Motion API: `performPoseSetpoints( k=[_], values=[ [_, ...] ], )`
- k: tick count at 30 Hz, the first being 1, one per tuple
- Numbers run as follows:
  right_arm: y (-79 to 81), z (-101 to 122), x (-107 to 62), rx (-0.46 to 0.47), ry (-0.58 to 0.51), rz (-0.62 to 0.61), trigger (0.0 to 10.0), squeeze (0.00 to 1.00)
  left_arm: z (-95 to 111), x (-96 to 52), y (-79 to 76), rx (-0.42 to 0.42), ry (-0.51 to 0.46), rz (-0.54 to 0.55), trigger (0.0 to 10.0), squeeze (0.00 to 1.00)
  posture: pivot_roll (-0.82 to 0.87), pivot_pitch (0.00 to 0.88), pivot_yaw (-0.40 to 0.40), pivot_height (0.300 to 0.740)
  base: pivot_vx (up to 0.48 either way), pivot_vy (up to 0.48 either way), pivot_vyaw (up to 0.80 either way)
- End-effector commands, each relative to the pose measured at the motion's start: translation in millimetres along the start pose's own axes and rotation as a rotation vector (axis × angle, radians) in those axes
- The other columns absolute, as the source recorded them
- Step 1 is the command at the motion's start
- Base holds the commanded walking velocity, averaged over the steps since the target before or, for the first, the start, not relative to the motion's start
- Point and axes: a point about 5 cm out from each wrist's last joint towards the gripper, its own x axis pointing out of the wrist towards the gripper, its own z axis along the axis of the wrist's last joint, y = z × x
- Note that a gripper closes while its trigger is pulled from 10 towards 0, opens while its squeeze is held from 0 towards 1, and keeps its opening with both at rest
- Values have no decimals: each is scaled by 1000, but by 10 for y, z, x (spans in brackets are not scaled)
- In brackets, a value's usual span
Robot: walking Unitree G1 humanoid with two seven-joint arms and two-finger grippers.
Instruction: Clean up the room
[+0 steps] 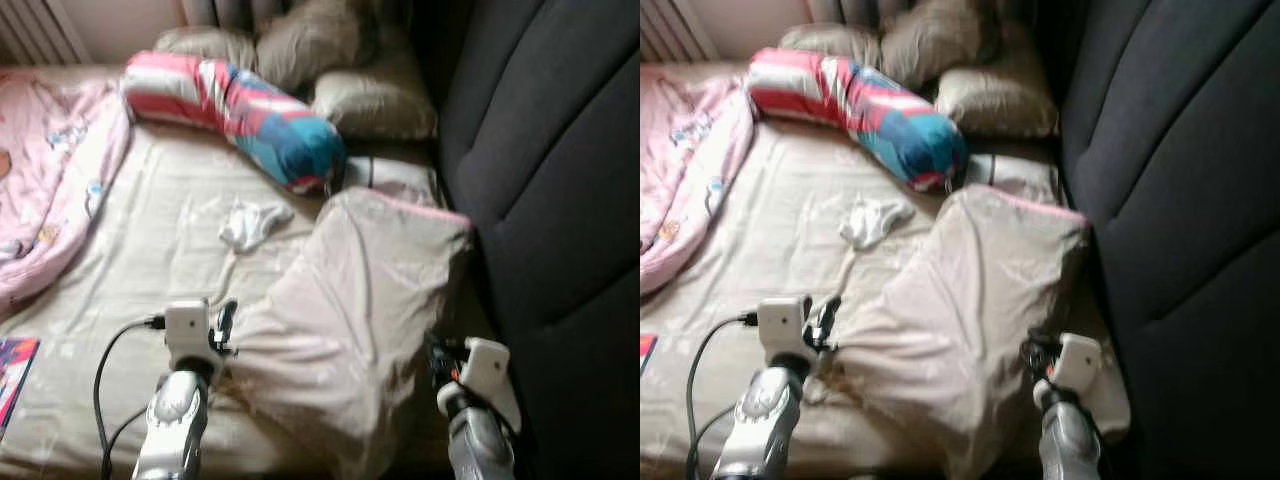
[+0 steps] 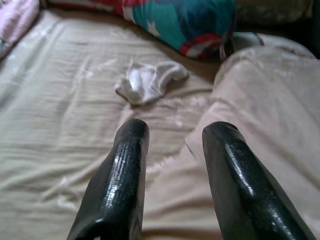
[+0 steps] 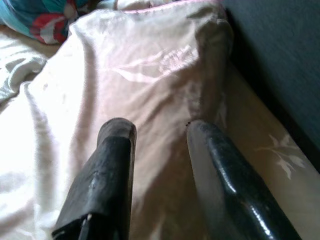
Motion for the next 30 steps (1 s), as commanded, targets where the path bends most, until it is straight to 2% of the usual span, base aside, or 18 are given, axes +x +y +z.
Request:
performPoseSetpoints(
  k=[1, 2, 7, 9, 11, 15, 22, 24, 27, 29, 30],
  values=[
    [-54, -126, -71, 24, 60, -7, 10000, 765, -57, -42, 20, -9, 24, 9, 10000, 0, -91, 186, -24, 740, 0, 0, 0],
    [-52, -134, -72, 24, 70, 0, 10000, 1000, -58, -41, 21, -9, 25, 9, 10000, 0, -92, 186, -23, 740, 0, 0, 0],
    [-49, -209, -90, -1, 138, 30, 10000, 1000, -62, -38, 27, -6, 29, 8, 10000, 0, -94, 184, -21, 740, 0, 0, 0],
    [-32, -358, -126, -47, 266, 83, 10000, 1000, -58, -30, 22, -5, 29, 6, 10000, 0, -93, 181, -22, 740, 0, 0, 0],
    [-12, -425, -143, -23, 321, 119, 10000, 1000, -50, -18, 15, -4, 28, 4, 10000, 0, -87, 178, -18, 740, 0, 0, 0],
    [24, -457, -144, -12, 371, 180, 10000, 1000, -47, -12, 22, -1, 27, 1, 10000, 0, -90, 172, -16, 740, 0, 0, 0],
    [92, -429, -118, 26, 392, 270, 10000, 1000, -49, -12, 27, 4, 29, -3, 10000, 0, -86, 157, -12, 740, 0, 0, 0],
    [75, -451, -118, 15, 418, 257, 10000, 1000, -48, -8, 17, 4, 29, -5, 10000, 0, -83, 159, -13, 740, 0, 0, 0],
    [2, -490, -90, -1, 466, 140, 10000, 1000, -31, 9, 15, 3, 25, -4, 10000, 0, -81, 163, -13, 740, 0, 0, 0],
    [-8, -491, -84, 5, 471, 121, 10000, 1000, -29, 12, 15, 3, 25, -4, 10000, 0, -79, 170, -13, 740, 0, 0, 0],
    [-21, -498, -77, 17, 481, 95, 10000, 553, -26, 14, 16, 3, 24, -4, 10000, 0, -77, 175, -12, 740, 0, 0, 0]
  ],
)
